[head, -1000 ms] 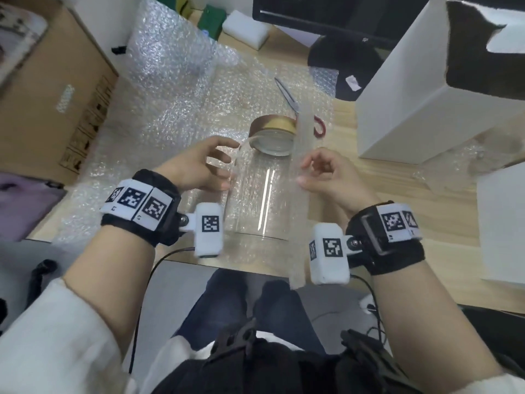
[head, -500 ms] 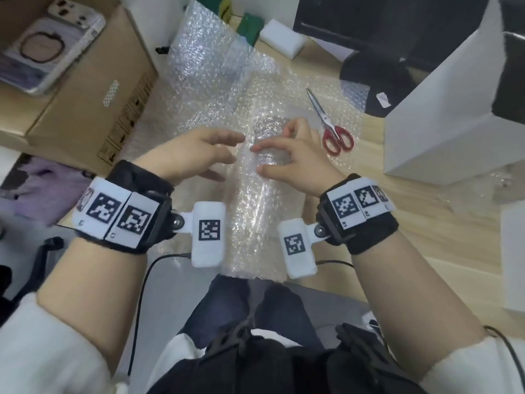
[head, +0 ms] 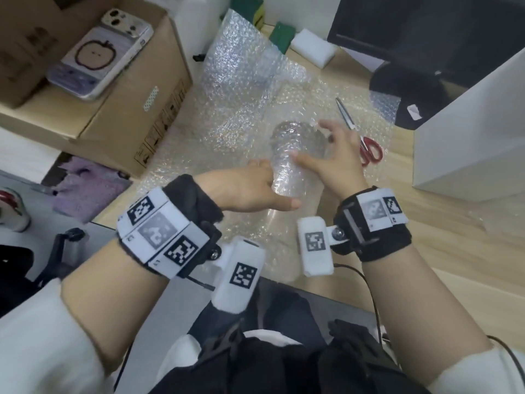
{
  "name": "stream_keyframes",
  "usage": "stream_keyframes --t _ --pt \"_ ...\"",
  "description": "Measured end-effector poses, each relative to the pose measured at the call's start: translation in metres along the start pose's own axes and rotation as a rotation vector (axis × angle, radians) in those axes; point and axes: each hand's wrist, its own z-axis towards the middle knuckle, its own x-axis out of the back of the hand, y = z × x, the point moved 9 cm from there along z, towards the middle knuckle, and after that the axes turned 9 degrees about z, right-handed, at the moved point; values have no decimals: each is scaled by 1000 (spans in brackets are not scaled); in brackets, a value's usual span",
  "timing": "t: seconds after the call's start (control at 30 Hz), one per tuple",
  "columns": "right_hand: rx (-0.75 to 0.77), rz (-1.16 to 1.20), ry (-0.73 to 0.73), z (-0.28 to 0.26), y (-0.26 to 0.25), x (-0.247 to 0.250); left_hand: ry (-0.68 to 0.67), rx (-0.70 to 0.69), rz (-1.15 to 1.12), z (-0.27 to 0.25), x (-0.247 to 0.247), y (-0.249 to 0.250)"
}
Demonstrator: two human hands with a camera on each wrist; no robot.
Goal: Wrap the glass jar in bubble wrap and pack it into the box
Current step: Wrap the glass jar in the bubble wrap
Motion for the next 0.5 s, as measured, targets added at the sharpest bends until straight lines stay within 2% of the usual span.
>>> stream_keyframes --t 0.07,0.2,0.27,0.37,0.5 --pt "-157 31 46 -7 29 1 17 1 40 3 3 -4" --pt "-507 376 -227 -28 85 -42 43 17 74 12 8 -12" --pt "-610 547 -285 -36 95 -57 41 35 59 17 10 -20" --pt "-646 757 -285 -36 98 -69 22 30 -16 27 12 -34" --pt "-642 875 -363 -37 72 -86 -7 -68 -292 41 11 -51"
